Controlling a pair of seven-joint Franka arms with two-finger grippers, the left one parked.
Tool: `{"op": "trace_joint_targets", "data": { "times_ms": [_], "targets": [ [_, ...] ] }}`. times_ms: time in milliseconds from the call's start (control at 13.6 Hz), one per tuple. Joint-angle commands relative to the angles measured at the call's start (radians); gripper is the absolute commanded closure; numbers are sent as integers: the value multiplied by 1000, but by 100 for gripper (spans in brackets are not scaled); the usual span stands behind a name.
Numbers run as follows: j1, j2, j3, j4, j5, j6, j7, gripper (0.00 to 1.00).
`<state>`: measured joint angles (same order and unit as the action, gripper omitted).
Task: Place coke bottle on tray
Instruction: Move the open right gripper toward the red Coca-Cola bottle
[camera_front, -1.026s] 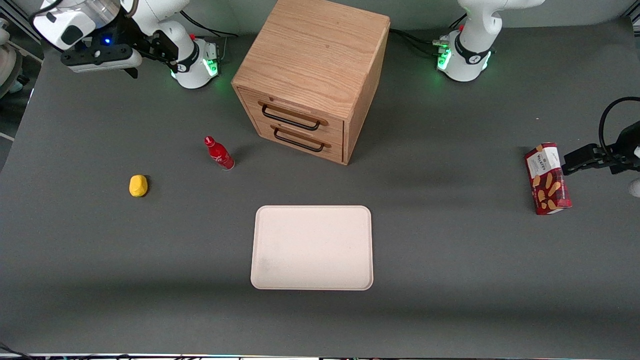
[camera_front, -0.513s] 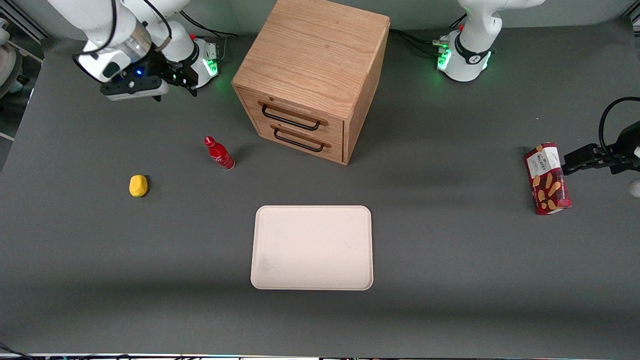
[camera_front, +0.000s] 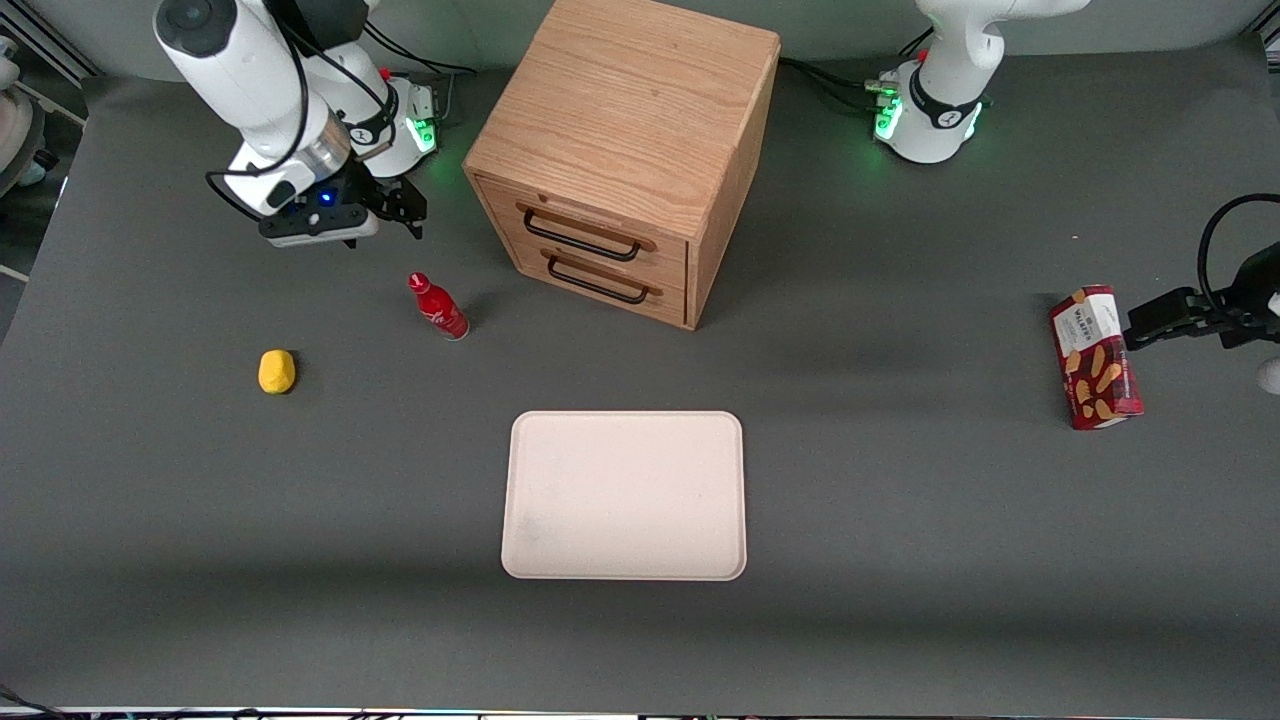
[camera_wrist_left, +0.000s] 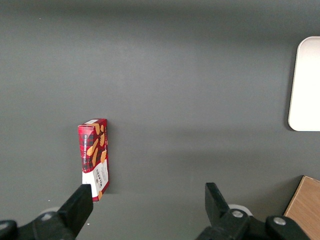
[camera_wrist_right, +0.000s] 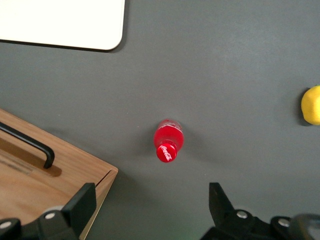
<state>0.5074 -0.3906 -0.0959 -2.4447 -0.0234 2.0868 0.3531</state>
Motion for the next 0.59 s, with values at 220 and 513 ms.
{"op": "trace_joint_targets", "data": {
  "times_ms": [220, 513],
  "targets": [
    [5, 73, -4, -109, -36, 209, -11, 0],
    [3, 140, -4, -117, -38, 274, -9, 0]
  ]
}}
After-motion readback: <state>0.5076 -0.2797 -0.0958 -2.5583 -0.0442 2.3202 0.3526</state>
